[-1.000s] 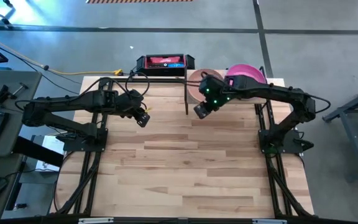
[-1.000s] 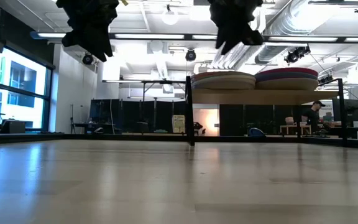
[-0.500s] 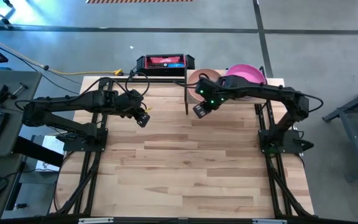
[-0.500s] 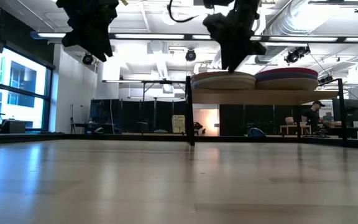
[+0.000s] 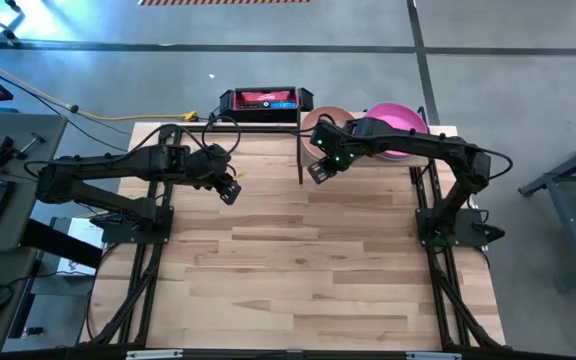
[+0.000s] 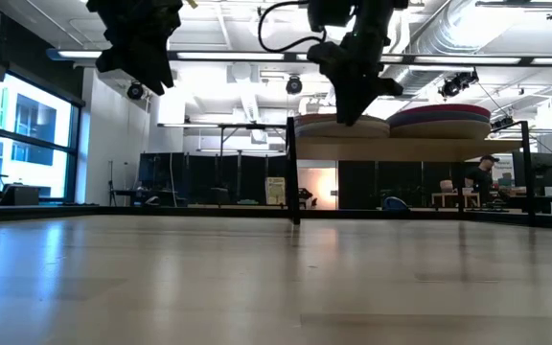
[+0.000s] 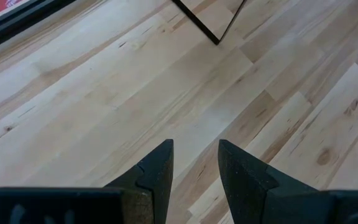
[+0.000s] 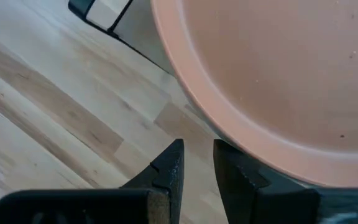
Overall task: Place and stack plates onto a shelf
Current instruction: Adjust the left stacked plates on the shelf, then return to Home Position
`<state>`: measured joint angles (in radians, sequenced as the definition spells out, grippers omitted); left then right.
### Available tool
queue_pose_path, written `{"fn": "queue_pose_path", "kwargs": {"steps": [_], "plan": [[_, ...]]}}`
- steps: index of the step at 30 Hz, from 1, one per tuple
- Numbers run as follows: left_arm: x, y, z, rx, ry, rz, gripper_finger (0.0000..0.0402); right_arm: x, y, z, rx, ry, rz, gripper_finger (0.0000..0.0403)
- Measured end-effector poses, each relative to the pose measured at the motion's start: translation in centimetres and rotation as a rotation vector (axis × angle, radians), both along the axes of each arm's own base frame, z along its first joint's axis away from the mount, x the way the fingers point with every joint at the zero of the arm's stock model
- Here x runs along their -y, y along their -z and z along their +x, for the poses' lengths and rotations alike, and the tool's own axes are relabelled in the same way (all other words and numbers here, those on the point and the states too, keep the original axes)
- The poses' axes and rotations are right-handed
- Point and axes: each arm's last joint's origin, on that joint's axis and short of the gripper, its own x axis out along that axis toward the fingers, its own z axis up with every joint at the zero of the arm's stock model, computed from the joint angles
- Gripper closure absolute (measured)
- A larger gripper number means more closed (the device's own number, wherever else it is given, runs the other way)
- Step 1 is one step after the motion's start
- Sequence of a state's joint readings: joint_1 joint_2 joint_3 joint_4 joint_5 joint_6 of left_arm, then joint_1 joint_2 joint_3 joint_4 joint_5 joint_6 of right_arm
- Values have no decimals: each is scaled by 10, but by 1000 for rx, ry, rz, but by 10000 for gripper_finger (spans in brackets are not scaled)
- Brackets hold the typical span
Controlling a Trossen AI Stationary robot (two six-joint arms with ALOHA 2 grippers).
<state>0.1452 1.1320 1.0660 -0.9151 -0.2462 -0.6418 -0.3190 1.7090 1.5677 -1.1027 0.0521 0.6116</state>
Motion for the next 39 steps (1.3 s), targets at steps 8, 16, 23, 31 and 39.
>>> {"fn": "queue_pose_path", "kwargs": {"steps": [8, 16, 23, 31, 39], "plan": [[0, 0, 0, -3, 7, 4, 286, -1, -1, -2, 6, -15, 57, 322], [2, -1, -2, -30, 100, 45, 286, -19, -29, -18, 81, -127, 45, 322], [9, -19, -23, 51, 138, 110, 286, -35, -71, -41, 260, -192, -126, 322], [16, -40, -66, 185, 129, 239, 286, -57, -124, -83, 465, -288, -389, 322], [21, -13, -109, 435, 135, 326, 286, -75, -109, -124, 682, -288, -522, 322]]}}
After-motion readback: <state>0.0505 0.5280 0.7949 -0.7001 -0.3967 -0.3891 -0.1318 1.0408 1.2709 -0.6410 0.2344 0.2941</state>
